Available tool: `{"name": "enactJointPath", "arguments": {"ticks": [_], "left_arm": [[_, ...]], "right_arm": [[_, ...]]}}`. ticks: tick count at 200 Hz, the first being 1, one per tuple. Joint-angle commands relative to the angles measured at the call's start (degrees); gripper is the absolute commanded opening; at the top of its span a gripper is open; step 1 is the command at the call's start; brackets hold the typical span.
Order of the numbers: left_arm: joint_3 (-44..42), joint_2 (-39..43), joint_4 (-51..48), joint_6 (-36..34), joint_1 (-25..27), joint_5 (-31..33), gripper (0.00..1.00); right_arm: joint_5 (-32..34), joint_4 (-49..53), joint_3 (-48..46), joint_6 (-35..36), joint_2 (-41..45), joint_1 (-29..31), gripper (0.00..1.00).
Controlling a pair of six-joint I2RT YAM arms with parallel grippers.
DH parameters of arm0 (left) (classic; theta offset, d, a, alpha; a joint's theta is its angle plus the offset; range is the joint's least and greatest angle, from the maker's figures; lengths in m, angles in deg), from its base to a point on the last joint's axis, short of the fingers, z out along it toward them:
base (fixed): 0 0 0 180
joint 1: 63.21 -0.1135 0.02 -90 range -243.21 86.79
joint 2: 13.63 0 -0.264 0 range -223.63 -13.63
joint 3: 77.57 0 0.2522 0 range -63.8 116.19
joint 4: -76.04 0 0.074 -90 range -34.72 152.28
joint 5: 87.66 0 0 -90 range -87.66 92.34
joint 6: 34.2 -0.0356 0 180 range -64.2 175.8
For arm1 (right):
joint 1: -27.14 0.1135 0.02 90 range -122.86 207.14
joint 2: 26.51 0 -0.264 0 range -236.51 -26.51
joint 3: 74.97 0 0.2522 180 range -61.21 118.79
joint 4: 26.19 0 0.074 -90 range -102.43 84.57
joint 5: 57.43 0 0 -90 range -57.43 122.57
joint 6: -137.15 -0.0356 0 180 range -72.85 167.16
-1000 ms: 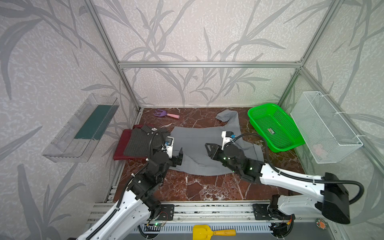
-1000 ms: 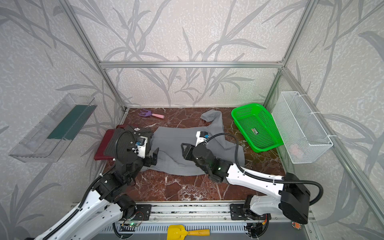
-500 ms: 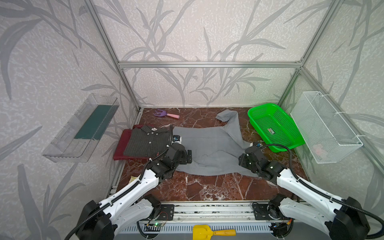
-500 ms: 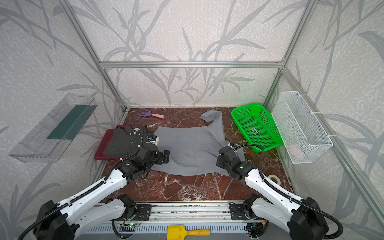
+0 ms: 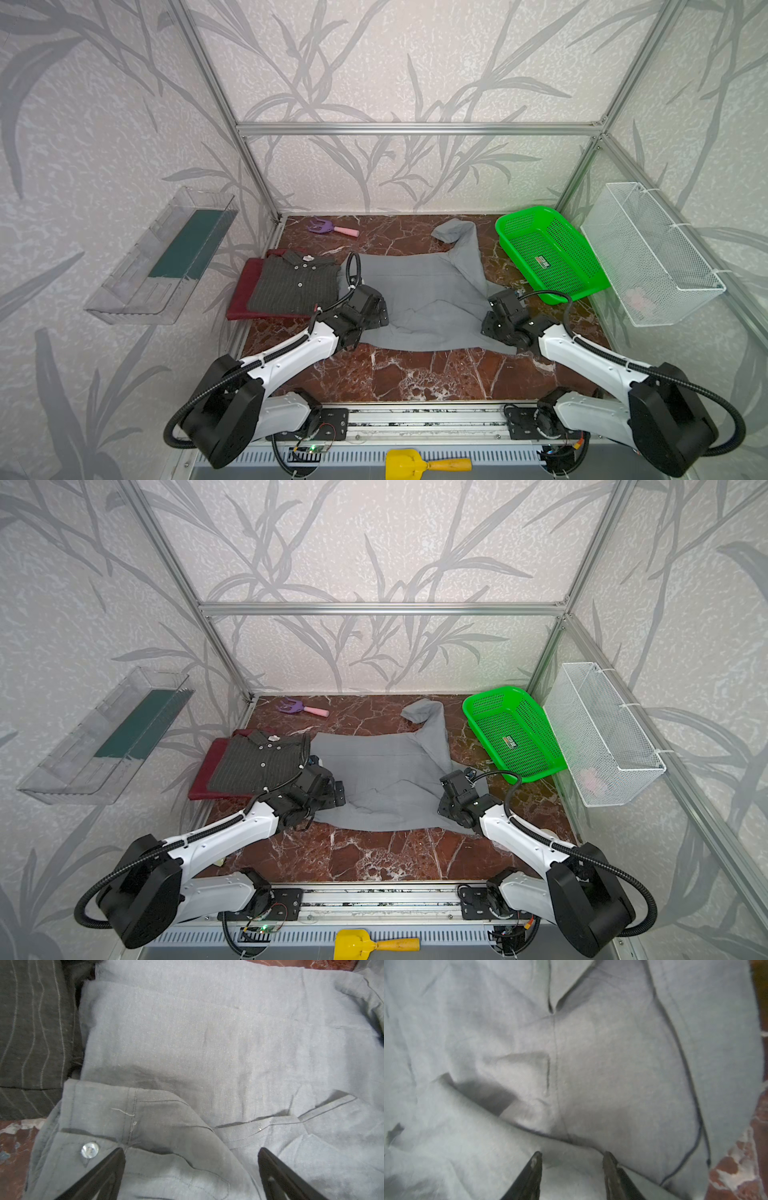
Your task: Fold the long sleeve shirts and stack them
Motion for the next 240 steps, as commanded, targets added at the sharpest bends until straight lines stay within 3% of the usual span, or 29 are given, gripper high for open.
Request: {"name": "enactJointPath", "arguments": {"ticks": [1,38,85,120,148,205,240], "left_arm": [[0.16,-1.73,1.04,4.18,-0.92,0.09,0.99],[0.92,-2.76,-0.72,6.26,-1.26,0.1,0.99],[1.62,-4.33,-2.19,9.08,-1.18,-0.74,0.99],[1.87,-5.72,-3.39,9.85,-1.23,-0.64,0.99],[1.88,-5.87,-3.77,10.76,-1.19,-0.28,0.99],[1.17,-6.77,-3.24,11.88,-1.31,0.44,0.99],[1.61,-7.68,-4.12,12.62,-1.29,0.75,0.99]], "right_arm": [[-1.49,3.05,2.46,1.34,0.0,-2.19,0.5],[4.3,14.78,4.96,0.33,7.74,-3.43,0.58],[1.8,22.99,3.85,1.91,11.48,-11.79,0.59],[-2.9,19.17,1.52,3.63,10.76,-14.59,0.56],[-2.46,16.24,-0.07,3.48,10.14,-14.7,0.51],[-1.81,13.28,-1.07,-0.6,3.57,-14.8,0.51],[-1.56,9.19,-2.05,-1.14,2.0,-15.09,0.29]]}}
